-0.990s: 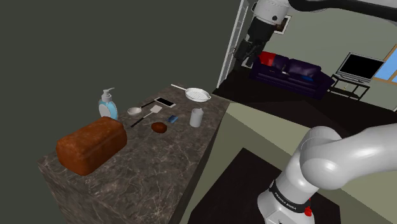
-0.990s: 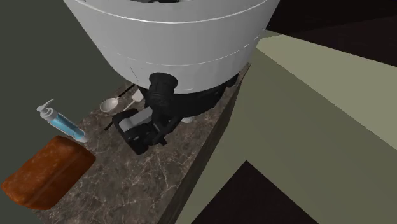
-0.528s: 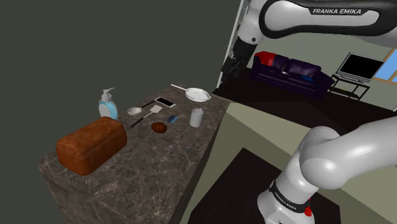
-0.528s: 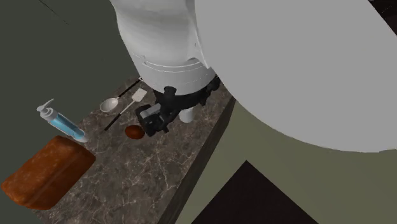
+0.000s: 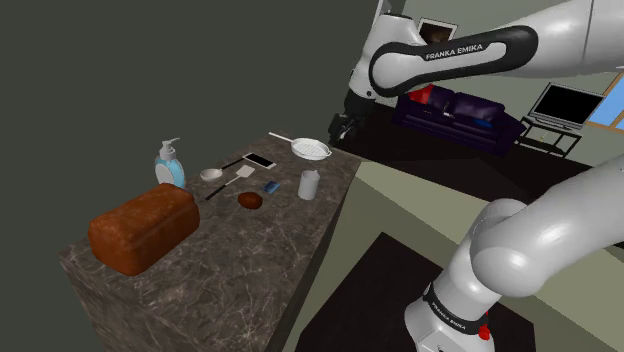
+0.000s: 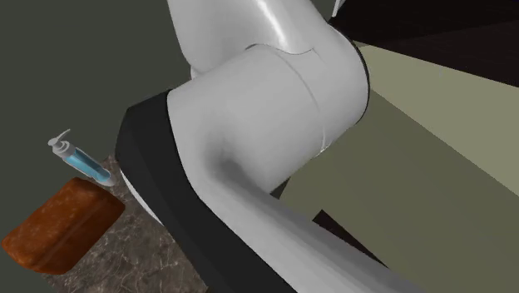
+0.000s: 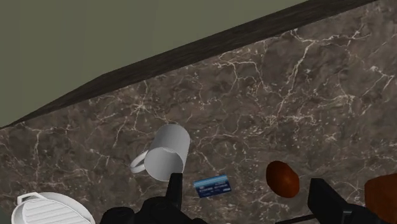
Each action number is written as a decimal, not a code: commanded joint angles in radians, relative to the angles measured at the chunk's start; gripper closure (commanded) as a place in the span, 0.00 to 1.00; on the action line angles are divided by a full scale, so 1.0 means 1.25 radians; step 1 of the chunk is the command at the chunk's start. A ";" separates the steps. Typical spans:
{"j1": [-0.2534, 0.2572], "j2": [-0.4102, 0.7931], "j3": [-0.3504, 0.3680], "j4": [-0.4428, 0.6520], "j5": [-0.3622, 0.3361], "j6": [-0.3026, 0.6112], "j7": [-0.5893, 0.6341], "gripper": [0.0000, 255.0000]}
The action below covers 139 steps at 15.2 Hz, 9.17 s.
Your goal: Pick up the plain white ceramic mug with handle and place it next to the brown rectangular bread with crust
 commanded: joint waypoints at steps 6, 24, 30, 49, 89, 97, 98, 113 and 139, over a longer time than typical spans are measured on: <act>0.000 0.191 -0.049 0.021 0.028 0.175 -0.048 0.00; -0.069 0.697 -0.033 0.274 0.260 0.417 -0.249 0.00; -0.082 0.755 -0.017 0.296 0.278 0.453 -0.262 0.00; -0.078 0.738 -0.023 0.294 0.272 0.437 -0.257 1.00; -0.035 0.479 -0.079 0.398 0.161 0.081 -0.178 1.00; 0.049 0.372 -0.024 0.264 0.090 0.109 -0.002 1.00; 0.059 0.361 -0.015 0.252 0.083 0.111 0.020 1.00; 0.193 0.293 0.142 0.177 0.014 0.095 0.352 1.00; 0.322 0.445 0.284 0.235 -0.076 0.145 0.689 1.00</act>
